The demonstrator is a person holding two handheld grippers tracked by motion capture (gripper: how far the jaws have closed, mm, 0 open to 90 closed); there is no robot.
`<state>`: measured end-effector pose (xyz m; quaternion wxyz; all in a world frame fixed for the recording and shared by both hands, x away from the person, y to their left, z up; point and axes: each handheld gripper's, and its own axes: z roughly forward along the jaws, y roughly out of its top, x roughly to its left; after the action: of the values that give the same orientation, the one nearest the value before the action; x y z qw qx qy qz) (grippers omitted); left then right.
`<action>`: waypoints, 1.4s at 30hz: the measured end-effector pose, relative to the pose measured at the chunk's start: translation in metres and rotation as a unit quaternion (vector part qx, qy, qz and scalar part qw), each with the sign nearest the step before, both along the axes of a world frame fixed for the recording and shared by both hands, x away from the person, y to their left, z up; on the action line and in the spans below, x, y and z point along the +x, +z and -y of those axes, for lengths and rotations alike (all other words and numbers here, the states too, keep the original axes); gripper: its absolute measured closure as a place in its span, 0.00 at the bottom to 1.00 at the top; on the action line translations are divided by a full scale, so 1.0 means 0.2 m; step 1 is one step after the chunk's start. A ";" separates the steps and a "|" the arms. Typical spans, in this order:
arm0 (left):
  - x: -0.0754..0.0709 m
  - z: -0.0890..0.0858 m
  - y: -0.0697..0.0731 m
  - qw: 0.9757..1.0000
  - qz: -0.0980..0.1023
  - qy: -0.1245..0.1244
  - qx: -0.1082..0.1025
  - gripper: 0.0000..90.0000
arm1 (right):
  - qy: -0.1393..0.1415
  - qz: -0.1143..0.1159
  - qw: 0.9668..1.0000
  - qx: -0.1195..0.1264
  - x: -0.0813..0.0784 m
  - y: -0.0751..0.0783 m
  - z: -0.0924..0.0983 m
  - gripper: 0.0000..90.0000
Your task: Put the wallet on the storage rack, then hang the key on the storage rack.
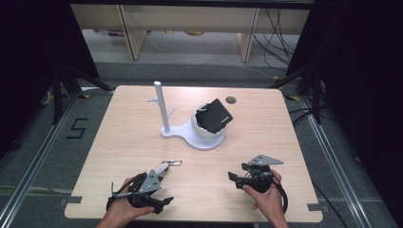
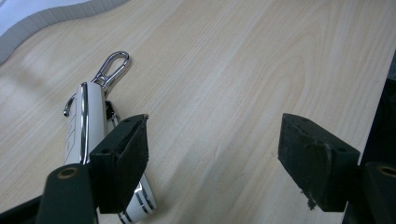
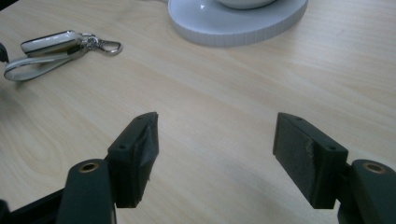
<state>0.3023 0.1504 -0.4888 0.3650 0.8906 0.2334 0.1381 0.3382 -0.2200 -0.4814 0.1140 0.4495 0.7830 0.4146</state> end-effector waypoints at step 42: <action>0.25 -0.11 0.18 0.999 0.008 0.050 -0.007 0.23 | 0.035 -0.011 0.999 -0.023 -0.24 -0.04 -0.04 0.33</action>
<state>0.3526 0.1715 -0.4538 0.3654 0.8742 0.2761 0.1613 0.2912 -0.2118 -0.4904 0.1008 0.4239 0.8085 0.3954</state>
